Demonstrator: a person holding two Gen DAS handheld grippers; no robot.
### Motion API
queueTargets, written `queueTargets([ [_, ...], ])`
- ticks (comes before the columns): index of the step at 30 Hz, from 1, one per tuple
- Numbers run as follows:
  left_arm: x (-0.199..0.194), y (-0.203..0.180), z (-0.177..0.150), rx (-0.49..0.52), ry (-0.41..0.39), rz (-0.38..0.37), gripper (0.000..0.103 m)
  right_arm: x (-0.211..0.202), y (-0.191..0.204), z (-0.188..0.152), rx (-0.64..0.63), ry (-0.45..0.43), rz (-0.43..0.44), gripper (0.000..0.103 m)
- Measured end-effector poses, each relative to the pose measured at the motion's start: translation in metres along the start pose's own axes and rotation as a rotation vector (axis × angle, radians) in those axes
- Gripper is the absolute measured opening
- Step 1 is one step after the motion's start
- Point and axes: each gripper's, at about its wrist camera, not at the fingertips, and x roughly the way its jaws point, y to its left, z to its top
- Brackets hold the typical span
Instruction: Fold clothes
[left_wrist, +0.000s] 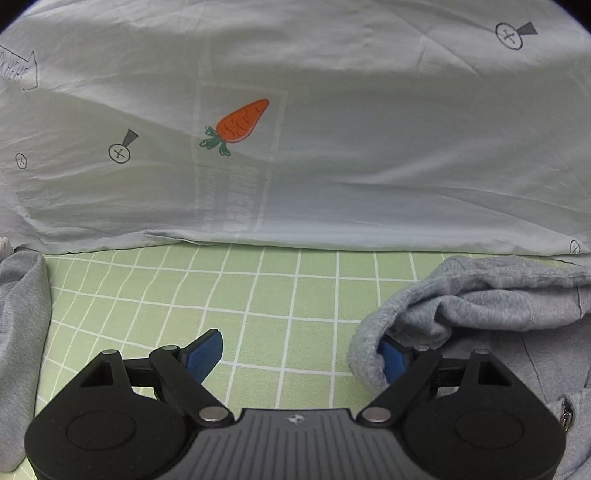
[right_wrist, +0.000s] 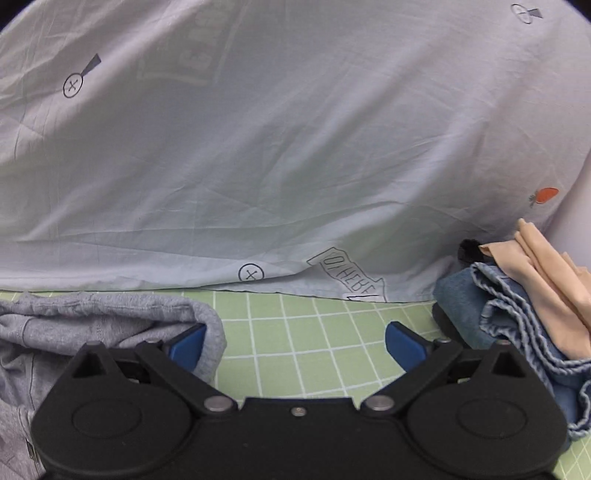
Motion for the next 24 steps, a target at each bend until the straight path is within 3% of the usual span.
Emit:
queueTargets([
  [5,-0.066,0.003,-0.014,0.001,-0.092,-0.011,0.087,-0.044,-0.027,-0.020,0.022,-0.033,-0.009,0.101],
  [13,-0.136,0.009,-0.059,0.019,-0.128,-0.022,0.087,-0.112,-0.049,-0.058,0.022,-0.067,-0.001,0.102],
  [18,-0.163,0.017,-0.087,0.024,-0.107,-0.041,0.087,-0.139,-0.054,-0.082,-0.010,-0.070,0.014,0.102],
  [24,-0.158,0.017,-0.119,0.062,0.006,-0.066,0.086,-0.136,-0.048,-0.109,-0.048,0.039,0.048,0.102],
])
